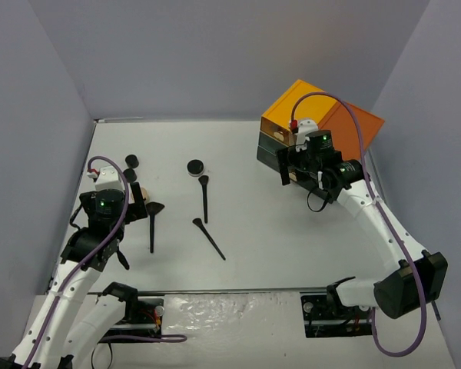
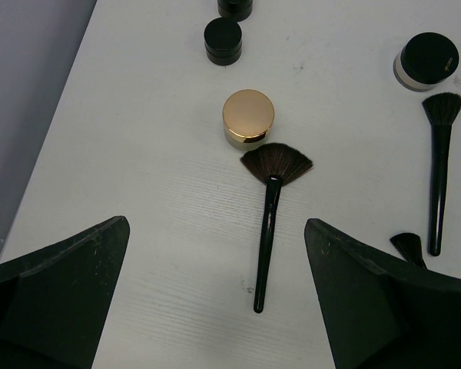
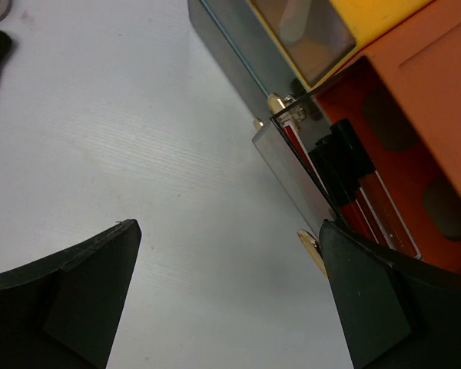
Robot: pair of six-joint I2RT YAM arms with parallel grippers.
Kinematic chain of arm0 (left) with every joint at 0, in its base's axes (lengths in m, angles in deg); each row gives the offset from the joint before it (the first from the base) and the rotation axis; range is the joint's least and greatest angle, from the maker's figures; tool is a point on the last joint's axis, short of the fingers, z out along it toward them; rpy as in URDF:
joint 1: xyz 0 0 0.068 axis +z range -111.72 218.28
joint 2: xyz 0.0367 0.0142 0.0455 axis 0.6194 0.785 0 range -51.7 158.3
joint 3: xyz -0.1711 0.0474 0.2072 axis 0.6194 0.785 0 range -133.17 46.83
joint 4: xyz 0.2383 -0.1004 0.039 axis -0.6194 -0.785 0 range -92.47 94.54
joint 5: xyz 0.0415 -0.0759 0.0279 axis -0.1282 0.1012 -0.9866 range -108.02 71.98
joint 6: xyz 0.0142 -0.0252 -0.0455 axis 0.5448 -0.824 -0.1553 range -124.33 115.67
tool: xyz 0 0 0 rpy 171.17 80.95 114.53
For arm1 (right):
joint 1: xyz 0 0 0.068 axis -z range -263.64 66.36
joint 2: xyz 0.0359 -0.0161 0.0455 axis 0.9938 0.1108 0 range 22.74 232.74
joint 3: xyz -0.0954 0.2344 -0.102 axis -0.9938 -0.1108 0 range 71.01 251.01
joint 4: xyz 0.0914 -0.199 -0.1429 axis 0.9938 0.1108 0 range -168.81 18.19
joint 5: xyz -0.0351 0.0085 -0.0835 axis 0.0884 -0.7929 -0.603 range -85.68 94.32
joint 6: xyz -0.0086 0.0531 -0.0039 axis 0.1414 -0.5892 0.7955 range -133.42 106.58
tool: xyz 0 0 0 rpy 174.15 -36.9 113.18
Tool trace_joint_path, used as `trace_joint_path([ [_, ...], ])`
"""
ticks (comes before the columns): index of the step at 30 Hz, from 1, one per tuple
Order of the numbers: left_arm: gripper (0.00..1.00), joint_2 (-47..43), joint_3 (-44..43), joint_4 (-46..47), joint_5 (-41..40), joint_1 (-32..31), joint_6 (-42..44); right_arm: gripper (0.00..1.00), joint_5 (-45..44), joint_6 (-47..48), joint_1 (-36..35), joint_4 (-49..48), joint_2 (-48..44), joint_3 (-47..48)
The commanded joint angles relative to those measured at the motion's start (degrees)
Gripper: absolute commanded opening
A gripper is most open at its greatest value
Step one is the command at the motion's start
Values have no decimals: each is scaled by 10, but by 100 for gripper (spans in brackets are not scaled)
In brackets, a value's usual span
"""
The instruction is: Organize the makeup
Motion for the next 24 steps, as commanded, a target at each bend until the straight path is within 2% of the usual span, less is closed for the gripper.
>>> trace_joint_path([
  [1, 97, -1, -11, 34, -10, 4, 7, 100, -81, 13, 20, -31, 29, 39],
  [8, 97, -9, -11, 33, -12, 3, 8, 100, -97, 1, 45, -42, 75, 60],
  [16, 97, -15, -11, 32, -14, 3, 8, 100, -95, 15, 41, -50, 74, 91],
  [20, 97, -15, -11, 30, -14, 4, 8, 100, -84, 40, 12, -50, 55, 92],
  [24, 97, -14, -11, 31, -13, 3, 8, 100, -94, 62, -53, -50, 37, 79],
])
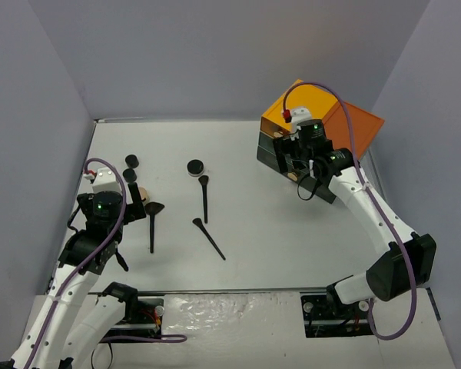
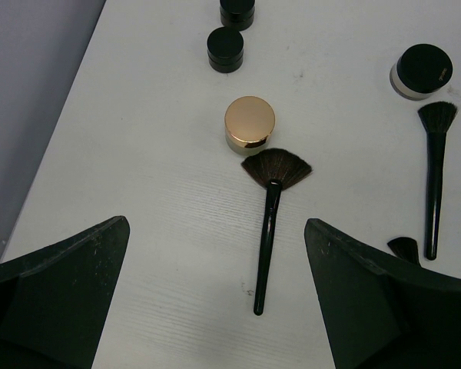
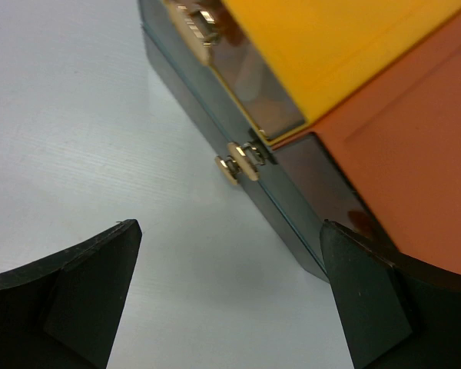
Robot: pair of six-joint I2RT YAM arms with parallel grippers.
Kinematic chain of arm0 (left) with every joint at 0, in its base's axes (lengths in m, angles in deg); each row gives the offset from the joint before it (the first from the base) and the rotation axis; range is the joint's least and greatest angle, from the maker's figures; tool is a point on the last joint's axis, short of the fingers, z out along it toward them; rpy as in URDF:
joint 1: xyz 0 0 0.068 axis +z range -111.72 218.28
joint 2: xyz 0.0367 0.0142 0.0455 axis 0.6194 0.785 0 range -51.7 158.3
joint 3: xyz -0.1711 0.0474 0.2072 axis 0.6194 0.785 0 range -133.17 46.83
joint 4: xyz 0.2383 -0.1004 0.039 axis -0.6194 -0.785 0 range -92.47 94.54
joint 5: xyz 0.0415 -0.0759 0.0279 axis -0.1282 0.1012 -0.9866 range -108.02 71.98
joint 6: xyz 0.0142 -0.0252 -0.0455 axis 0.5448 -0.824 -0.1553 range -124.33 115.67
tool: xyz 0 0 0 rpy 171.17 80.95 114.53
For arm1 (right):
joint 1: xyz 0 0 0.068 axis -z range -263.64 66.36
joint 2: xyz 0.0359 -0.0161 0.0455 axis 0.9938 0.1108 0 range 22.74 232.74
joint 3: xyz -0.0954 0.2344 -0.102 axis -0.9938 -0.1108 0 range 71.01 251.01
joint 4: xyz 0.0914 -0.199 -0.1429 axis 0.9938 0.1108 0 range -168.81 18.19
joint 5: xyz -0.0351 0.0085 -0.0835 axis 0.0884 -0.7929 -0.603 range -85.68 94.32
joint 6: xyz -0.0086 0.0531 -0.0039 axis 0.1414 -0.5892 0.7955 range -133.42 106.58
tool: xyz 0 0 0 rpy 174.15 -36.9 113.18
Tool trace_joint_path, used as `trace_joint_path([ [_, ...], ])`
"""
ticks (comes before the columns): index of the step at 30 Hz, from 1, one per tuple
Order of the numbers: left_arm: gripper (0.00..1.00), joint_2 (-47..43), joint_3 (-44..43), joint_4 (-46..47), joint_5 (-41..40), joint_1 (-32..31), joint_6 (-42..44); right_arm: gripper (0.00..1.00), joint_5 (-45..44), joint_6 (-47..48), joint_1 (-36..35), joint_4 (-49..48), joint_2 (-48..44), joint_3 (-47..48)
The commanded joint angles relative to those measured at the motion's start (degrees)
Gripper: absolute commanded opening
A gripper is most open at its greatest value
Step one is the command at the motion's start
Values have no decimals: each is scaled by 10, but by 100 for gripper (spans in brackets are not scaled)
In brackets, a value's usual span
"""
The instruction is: Organize the makeup
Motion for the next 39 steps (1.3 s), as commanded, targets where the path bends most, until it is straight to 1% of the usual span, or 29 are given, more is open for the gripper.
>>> trace_joint_path([
  [1, 97, 2, -11, 31, -8, 3, 8, 100, 0, 35, -66, -27, -38, 9],
  [6, 97, 3, -11, 31, -8, 4, 8, 100, 57, 38, -67, -26, -16, -16],
  [13, 97, 1, -11, 31, -7, 4, 8, 100, 65, 45, -57, -27, 44, -19],
  [24, 97, -6, -11, 30, -11, 4, 7, 100, 26, 53, -15, -46, 114, 6],
  [32, 97, -9, -11, 30, -15, 4, 10, 100, 14, 62, -13, -63, 126, 5],
  [39, 97, -9, -12, 29, -17, 4, 10, 100, -2, 100, -13, -81, 141, 6],
])
